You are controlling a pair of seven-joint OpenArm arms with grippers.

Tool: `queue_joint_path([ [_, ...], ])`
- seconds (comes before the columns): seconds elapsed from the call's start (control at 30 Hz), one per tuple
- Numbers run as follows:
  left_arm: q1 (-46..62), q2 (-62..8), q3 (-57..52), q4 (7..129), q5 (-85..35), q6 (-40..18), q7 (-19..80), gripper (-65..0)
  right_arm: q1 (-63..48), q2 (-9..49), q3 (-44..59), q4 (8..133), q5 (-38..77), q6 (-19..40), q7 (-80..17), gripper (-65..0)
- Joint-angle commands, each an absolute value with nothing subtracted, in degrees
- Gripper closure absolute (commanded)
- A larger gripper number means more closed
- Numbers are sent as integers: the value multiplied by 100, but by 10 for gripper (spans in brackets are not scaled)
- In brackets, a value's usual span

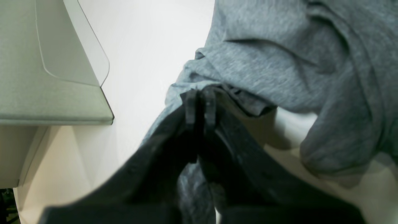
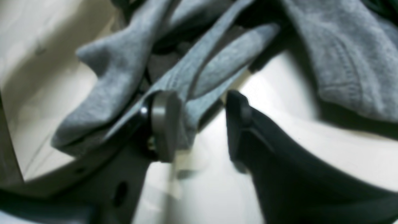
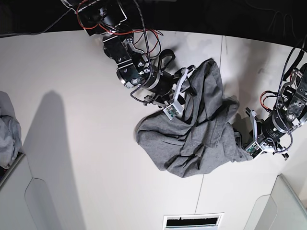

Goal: Layout the t-shirt on the table in an organized manner, then fold the t-shirt properly
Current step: 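Lift the grey t-shirt with both grippers, pulling the grippers apart, then stretch the held t-shirt between both grippers, right gripper pulling away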

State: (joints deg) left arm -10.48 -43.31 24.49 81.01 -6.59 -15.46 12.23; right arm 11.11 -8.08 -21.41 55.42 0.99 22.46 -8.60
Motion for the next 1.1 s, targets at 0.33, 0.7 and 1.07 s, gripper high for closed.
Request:
queue_joint_path([
  [0.33,-1125,-4434,2388,8189,-661,-1479,1125,0,1221,-860,-2150,5627,-757,2596,-725,0],
  [0.7,-1125,-4657,2375,8189,-663,-1409,1485,0,941,-95,-2134,7332,-696,2596,-1007,0],
  [1.07,-1125,-4936,2099,8189,-668,-1186,1553,0,117,1031,-506,9268,75,2598,-1356,0],
])
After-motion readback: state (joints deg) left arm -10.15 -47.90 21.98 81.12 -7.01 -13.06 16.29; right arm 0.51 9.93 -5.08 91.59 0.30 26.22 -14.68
